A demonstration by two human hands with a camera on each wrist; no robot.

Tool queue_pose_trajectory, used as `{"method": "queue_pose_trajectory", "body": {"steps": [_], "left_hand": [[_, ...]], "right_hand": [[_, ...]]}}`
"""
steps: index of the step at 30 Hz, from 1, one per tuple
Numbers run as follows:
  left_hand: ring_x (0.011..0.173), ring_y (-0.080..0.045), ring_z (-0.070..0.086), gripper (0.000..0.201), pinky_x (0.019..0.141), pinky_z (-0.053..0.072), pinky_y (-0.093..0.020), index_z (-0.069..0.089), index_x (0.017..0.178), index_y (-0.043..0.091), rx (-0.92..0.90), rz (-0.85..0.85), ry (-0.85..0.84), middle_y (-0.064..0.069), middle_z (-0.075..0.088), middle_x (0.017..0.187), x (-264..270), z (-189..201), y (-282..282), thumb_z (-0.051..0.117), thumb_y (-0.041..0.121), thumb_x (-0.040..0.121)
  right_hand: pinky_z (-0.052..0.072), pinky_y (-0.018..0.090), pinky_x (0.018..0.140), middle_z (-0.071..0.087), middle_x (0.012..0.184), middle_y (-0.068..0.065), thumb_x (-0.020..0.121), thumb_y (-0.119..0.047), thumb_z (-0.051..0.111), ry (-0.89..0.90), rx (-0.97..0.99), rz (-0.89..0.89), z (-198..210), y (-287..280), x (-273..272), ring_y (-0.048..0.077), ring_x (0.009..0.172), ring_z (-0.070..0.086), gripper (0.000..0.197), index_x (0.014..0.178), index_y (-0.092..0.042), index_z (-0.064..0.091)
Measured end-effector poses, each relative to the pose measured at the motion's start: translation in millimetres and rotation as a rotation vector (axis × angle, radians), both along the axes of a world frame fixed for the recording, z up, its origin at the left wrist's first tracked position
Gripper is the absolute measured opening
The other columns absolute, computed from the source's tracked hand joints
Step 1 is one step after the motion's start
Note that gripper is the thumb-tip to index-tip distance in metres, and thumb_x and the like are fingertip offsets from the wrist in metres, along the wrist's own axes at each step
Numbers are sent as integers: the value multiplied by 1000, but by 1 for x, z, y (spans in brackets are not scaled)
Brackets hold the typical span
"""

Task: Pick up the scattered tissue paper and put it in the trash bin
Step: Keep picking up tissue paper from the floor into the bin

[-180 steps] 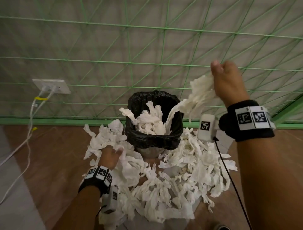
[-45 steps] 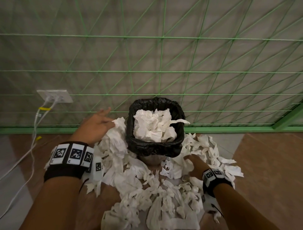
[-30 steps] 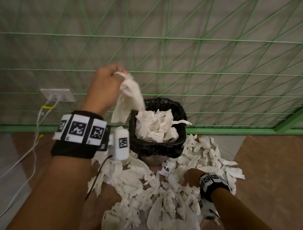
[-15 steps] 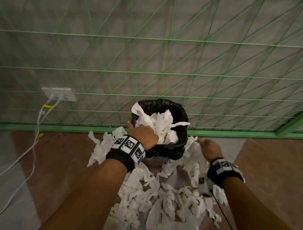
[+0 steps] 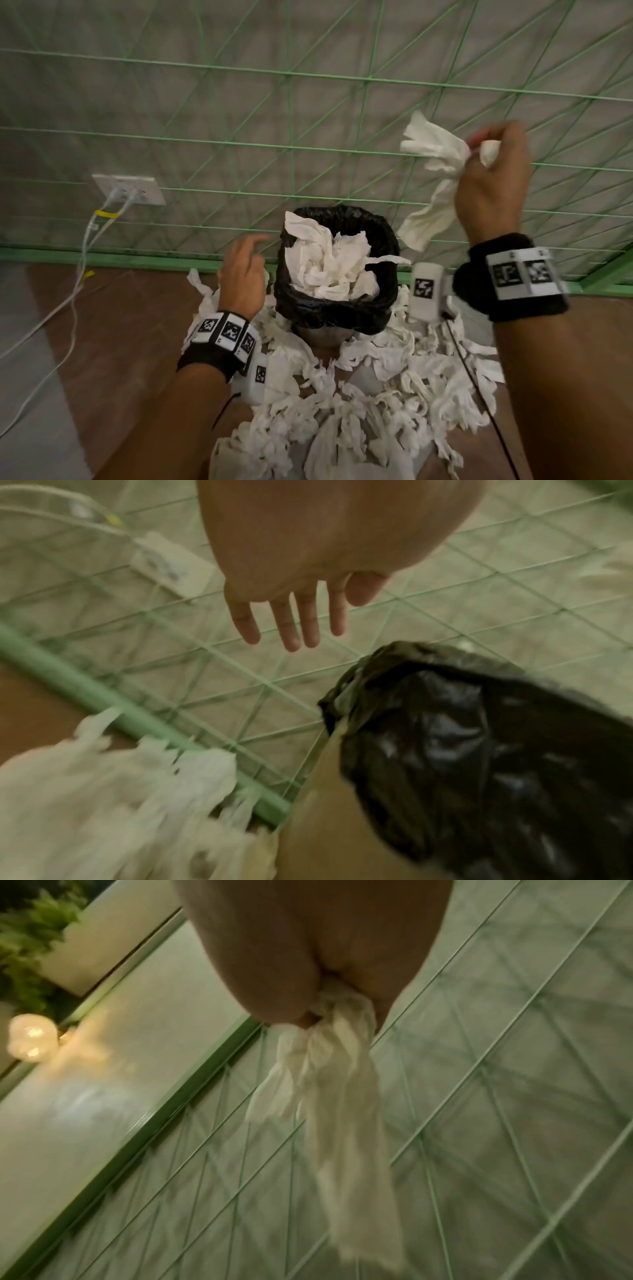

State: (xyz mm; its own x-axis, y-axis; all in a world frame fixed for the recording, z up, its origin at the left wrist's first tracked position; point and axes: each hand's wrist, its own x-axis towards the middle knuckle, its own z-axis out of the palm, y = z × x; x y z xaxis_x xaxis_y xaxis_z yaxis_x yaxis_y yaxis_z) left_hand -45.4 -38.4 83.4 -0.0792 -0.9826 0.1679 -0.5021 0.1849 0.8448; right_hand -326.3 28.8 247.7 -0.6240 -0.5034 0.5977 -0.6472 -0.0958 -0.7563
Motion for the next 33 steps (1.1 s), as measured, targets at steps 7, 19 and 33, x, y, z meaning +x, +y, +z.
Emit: {"method": "queue_pose_trajectory", "body": {"steps": [7,19,33], "left_hand": [[113,-32,57,41,95,48,-42,53,123,23,449,-298,-523,-11,52,123,19,-86,33,58,27,82],[145,-25,20,70,120,14,-33,15,151,23,607,-837,-974,-3,16,158,4,-130,114,53,13,92],[119,-25,54,33,105,38,-28,62,121,9,440,-329,-564,-11,58,130,32,-127,78,48,21,94]], "right_hand": [[40,22,85,50,113,1,80,-46,66,119,684,469,-84,-10,61,16,102,53,39,112,-23,60],[38,46,107,50,138,18,69,-50,58,-149,1643,-154,-331,95,-111,37,127,48,73,135,-21,48],[47,28,92,66,120,9,87,-42,52,61,1653,42,-274,95,-65,24,111,61,42,110,-11,68]]}}
